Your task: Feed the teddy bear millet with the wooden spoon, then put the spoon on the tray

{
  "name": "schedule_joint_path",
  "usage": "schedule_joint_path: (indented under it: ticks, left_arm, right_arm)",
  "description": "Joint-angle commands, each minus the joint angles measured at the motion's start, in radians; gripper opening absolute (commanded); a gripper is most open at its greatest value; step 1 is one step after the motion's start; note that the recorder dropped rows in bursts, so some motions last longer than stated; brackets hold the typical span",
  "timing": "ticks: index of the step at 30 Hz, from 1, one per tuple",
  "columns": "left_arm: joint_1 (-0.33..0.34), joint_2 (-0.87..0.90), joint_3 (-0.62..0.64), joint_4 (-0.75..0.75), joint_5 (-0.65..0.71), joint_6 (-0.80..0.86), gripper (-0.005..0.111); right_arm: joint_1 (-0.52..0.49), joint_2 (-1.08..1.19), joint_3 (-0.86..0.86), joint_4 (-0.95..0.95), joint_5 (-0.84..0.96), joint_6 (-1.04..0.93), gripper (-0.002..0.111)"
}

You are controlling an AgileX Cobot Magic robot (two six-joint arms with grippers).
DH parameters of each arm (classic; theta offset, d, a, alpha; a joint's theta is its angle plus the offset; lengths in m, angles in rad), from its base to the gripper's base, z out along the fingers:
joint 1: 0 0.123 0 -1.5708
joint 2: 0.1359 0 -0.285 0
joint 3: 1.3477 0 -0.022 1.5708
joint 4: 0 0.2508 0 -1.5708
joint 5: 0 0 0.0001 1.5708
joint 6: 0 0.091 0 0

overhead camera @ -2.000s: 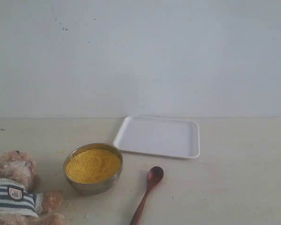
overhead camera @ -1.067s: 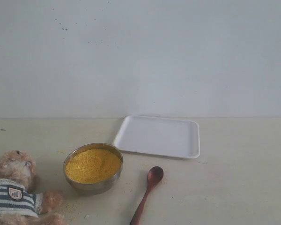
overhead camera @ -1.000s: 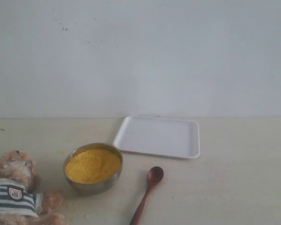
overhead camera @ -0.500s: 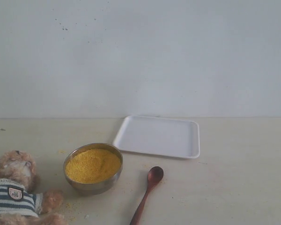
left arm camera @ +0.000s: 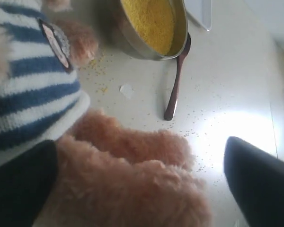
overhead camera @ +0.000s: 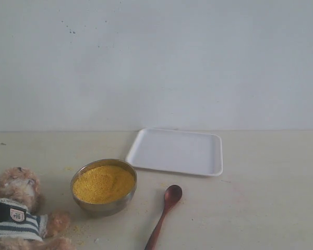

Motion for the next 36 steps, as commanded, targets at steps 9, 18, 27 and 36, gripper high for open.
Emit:
schedule_joint_path:
  ticks: [9,18,27,36]
  left_arm:
    - [-0.009,0.0,0.002,0.059,0.127,-0.016,0.109]
    - [-0.009,-0.04,-0.113,0.382,-0.012,-0.298,0.109]
    - [-0.009,-0.009,-0.038,0.066,-0.285,-0.078,0.109]
    - [-0.102,0.187,-0.021,-0.238,-0.315,0.279,0.109]
  right_arm:
    - [0.001,-0.005,-0.002,0.0,-0.009,-0.004,0.0]
    - [0.001,-0.005,-0.002,0.0,-0.009,-0.004,0.0]
    - [0.001,-0.005,-0.002,0.0,-0.009,-0.004,0.0]
    - [0.001,-0.005,-0.002,0.0,-0.009,-0.004,0.0]
